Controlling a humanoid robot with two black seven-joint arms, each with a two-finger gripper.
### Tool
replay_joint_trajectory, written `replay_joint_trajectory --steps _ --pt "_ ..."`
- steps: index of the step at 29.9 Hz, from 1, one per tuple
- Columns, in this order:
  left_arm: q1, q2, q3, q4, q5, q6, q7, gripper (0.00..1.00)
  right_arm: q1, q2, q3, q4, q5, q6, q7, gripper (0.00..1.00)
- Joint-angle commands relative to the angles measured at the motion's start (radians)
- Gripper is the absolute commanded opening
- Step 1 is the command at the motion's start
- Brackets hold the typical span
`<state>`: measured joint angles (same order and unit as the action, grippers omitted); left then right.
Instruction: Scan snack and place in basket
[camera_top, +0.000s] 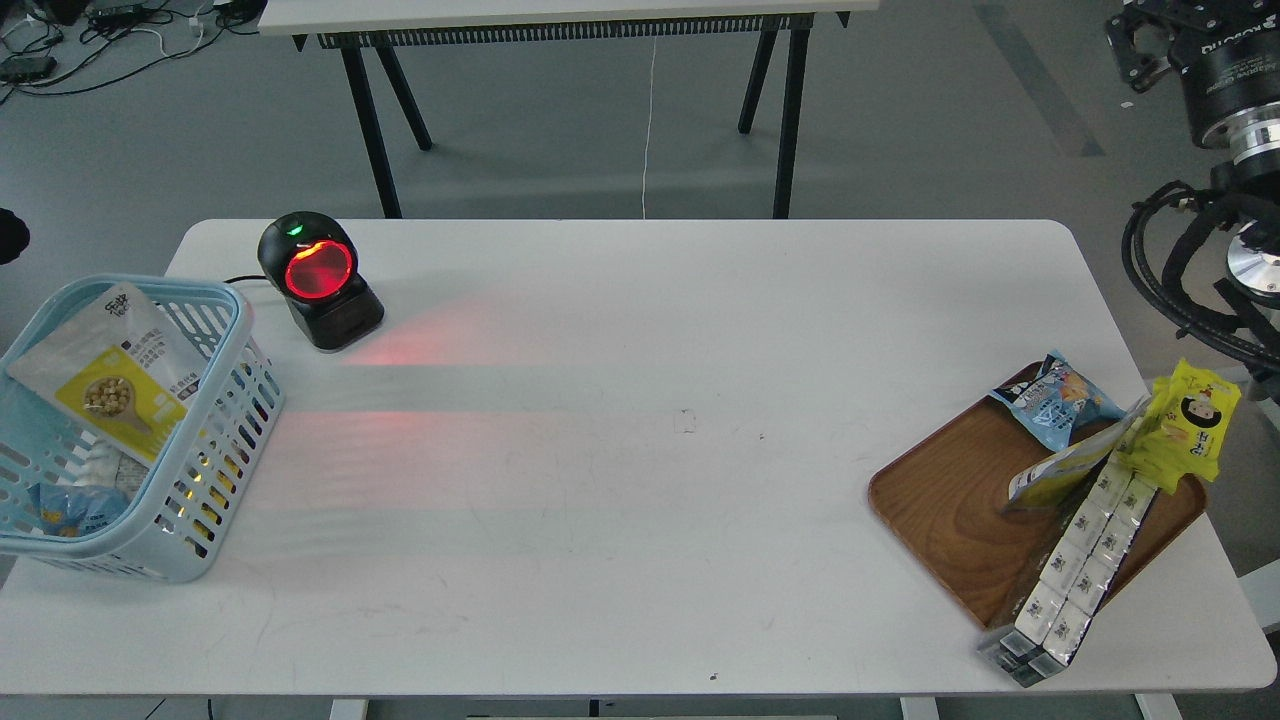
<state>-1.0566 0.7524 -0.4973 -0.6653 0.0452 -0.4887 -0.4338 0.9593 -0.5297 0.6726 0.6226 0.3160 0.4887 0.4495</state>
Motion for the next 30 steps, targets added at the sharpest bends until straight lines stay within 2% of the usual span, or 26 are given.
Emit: replay_joint_trajectory --steps 1,4,10,22,30 --pt "0.009 -0.131 -0.093 0.105 -0.073 0.000 0.041 1.00 -0.005 0.019 0.042 -0.003 0.000 0.000 -0.034 0.99" --pt "0.010 -0.208 -0.141 0.180 -0.110 0.000 0.069 1.00 -0.005 0.059 0.045 -0.006 0.003 0.000 -0.061 0.99" --pt "0.018 -0.338 -0.222 0.283 -0.214 0.000 0.199 1.00 -0.013 0.111 0.094 -0.053 0.011 0.000 -0.107 0.99" --pt "0.058 -0.459 -0.230 0.314 -0.297 0.000 0.191 1.00 -0.042 0.169 0.128 -0.107 0.011 0.000 -0.111 0.99" --pt "0.066 -0.456 -0.230 0.313 -0.297 0.000 0.190 1.00 -0.045 0.169 0.128 -0.106 0.011 0.000 -0.112 0.99"
